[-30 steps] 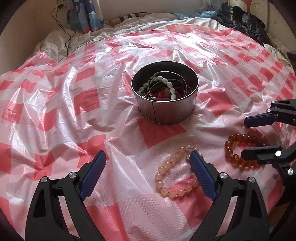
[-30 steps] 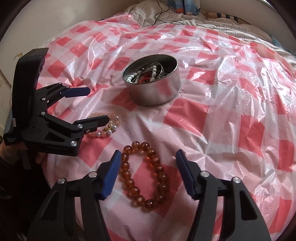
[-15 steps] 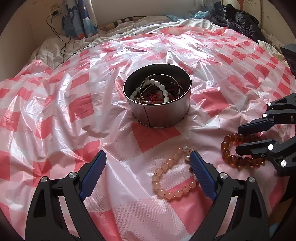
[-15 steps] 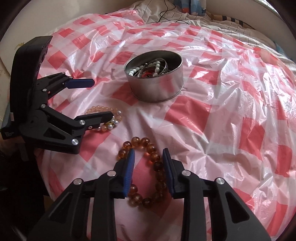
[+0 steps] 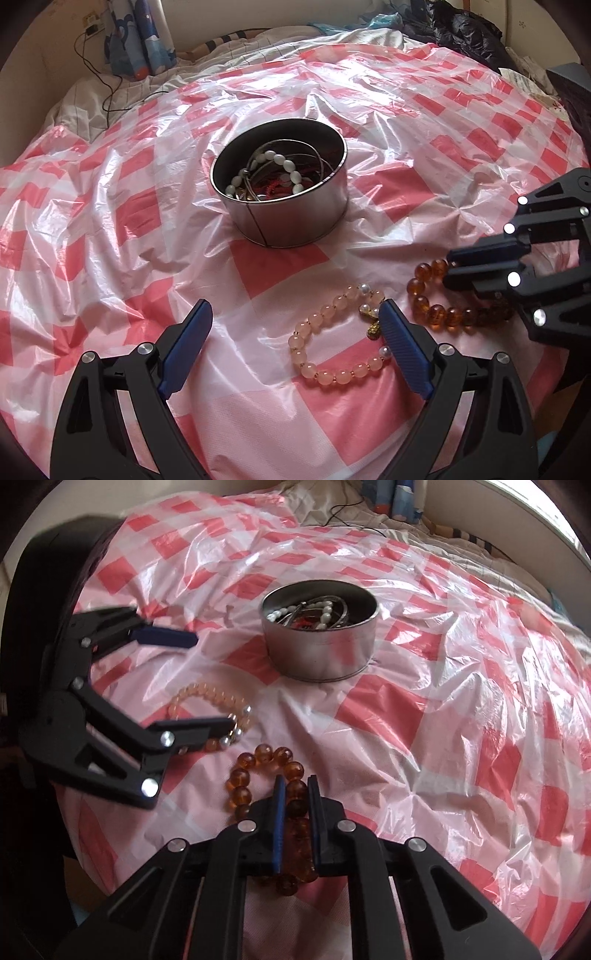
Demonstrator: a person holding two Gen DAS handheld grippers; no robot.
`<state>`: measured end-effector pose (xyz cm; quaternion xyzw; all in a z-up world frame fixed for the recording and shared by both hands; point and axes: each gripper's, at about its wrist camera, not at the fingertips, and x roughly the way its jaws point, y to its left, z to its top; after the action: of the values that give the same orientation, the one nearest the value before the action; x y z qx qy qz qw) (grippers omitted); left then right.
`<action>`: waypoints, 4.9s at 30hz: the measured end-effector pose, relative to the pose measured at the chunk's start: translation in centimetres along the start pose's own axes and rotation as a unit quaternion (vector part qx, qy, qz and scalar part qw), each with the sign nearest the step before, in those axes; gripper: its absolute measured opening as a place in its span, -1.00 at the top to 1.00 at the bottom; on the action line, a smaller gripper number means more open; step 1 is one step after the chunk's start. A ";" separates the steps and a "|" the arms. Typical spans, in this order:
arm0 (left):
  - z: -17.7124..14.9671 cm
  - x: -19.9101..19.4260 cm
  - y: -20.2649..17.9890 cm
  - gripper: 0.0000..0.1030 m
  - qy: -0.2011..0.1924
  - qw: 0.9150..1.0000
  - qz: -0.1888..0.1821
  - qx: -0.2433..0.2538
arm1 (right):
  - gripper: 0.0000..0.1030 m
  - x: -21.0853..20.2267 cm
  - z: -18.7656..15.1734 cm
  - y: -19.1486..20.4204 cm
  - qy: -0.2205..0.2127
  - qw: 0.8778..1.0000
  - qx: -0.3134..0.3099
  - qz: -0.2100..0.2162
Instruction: Organize jewelry
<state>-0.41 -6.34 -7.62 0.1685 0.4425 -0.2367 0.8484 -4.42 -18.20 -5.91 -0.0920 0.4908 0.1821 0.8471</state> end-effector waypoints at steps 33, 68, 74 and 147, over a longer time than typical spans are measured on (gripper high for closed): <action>-0.3 0.4 0.7 0.37 0.022 0.997 -0.068 -0.020 | 0.43 0.8 -0.2 0.0 0.008 1.000 -0.007 -0.008; 0.0 -0.4 -0.2 0.87 0.022 0.996 -0.090 -0.017 | 0.77 0.5 -0.1 -2.3 -0.006 0.991 0.091 0.100; 0.4 -0.3 -0.2 0.86 0.020 0.996 -0.085 -0.024 | 0.77 0.6 -0.6 -5.8 -0.022 0.955 0.210 0.210; 0.1 0.8 -0.2 0.67 0.033 0.999 -0.040 -0.008 | 0.48 1.5 0.4 -0.7 0.010 0.998 0.048 0.042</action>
<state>-0.02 -6.77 -8.28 0.1518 0.4785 -0.2608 0.8246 -3.21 -18.36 -7.02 -0.0323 0.5107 0.1925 0.8373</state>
